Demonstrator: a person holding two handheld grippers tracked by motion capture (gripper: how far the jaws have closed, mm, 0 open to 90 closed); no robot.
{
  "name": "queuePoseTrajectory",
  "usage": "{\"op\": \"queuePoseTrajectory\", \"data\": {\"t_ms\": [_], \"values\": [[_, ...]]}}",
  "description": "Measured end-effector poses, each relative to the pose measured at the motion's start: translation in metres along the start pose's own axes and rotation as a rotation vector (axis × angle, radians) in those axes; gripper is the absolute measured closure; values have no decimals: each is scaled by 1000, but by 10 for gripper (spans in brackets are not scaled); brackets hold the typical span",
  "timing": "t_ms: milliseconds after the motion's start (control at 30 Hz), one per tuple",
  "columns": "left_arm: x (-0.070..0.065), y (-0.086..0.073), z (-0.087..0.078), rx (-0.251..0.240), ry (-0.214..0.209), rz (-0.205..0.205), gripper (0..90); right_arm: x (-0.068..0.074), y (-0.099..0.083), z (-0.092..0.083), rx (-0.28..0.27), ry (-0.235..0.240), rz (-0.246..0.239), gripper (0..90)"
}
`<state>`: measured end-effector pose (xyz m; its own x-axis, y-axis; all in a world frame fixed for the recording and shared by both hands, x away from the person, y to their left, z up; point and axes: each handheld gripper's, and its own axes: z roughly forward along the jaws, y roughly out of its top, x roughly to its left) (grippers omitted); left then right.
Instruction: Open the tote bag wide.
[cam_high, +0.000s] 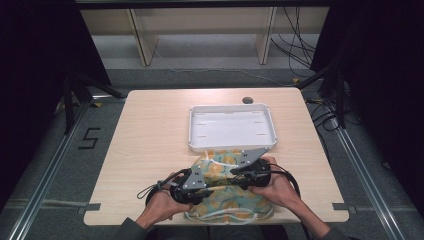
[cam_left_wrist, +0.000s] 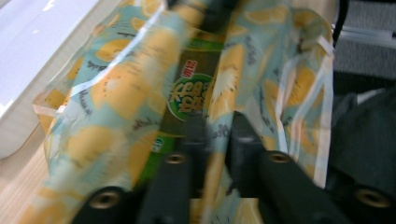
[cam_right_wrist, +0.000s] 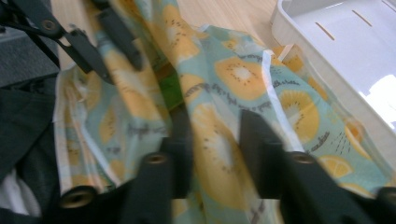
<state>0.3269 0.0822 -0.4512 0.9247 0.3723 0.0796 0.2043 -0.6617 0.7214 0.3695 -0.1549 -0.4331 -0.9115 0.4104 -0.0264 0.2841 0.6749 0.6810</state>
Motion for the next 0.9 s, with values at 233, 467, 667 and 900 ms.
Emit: {"op": "queuePoseTrajectory", "data": {"t_ms": [233,467,667,900], "values": [[-13,-6,-9,40,-29,40,894,-29,15,4,15,-70,-25,900],[-19,-19,-10,97,-59,60,894,-75,28,17,55,-160,3,900],[-24,-25,4,145,-92,60,894,-99,29,31,81,-202,19,900],[-30,-27,19,172,-116,52,893,-106,26,47,121,-222,28,900]]}}
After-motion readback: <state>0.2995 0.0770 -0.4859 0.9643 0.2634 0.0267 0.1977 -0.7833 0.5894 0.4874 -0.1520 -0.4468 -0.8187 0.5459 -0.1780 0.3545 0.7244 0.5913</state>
